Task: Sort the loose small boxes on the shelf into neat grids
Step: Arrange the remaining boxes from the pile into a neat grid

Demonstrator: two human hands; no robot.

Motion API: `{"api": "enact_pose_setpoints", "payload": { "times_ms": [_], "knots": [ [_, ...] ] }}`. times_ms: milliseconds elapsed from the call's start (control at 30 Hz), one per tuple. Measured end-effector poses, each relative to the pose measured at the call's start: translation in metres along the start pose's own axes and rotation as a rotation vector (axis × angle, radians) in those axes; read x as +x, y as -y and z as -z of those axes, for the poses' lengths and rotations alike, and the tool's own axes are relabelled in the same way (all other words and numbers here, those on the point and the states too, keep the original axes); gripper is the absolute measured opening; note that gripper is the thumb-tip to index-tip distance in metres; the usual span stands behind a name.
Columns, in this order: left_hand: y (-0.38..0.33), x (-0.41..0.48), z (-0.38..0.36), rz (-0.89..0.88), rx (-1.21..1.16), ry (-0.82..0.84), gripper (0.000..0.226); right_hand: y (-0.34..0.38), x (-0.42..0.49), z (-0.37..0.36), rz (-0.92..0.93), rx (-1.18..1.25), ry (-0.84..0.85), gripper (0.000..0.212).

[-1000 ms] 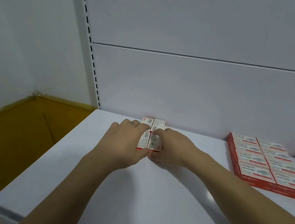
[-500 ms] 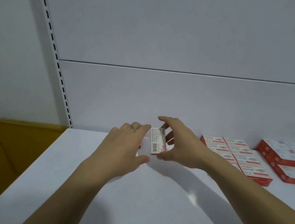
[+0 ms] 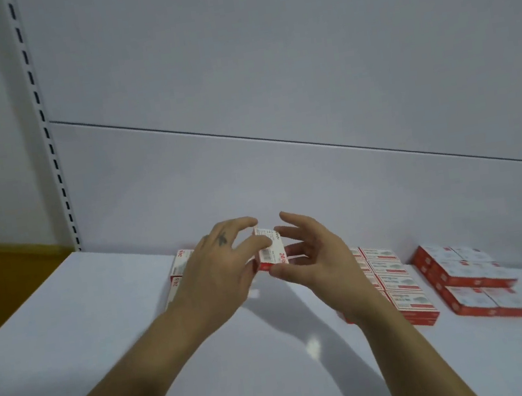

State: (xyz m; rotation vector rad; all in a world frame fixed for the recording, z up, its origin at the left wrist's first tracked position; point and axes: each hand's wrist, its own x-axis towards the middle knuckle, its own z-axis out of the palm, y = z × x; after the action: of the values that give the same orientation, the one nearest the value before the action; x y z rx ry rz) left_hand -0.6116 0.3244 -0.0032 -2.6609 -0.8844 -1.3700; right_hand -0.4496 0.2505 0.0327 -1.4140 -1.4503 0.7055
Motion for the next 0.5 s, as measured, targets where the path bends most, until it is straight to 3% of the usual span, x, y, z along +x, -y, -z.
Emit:
{"api": "enact_pose_setpoints", "payload": {
  "times_ms": [100, 233, 500],
  "knots": [
    [0.003, -0.006, 0.006, 0.204, -0.345, 0.029, 0.014, -0.004, -0.005, -0.011, -0.038, 0.241, 0.006, 0.033],
    [-0.003, -0.014, 0.011, 0.489, -0.743, 0.220, 0.015, -0.010, -0.016, -0.020, 0.002, 0.190, -0.025, 0.015],
    [-0.011, -0.018, 0.010, 0.557, -0.775, 0.318, 0.023, -0.014, -0.022, -0.024, -0.051, 0.250, -0.104, 0.024]
  ]
}}
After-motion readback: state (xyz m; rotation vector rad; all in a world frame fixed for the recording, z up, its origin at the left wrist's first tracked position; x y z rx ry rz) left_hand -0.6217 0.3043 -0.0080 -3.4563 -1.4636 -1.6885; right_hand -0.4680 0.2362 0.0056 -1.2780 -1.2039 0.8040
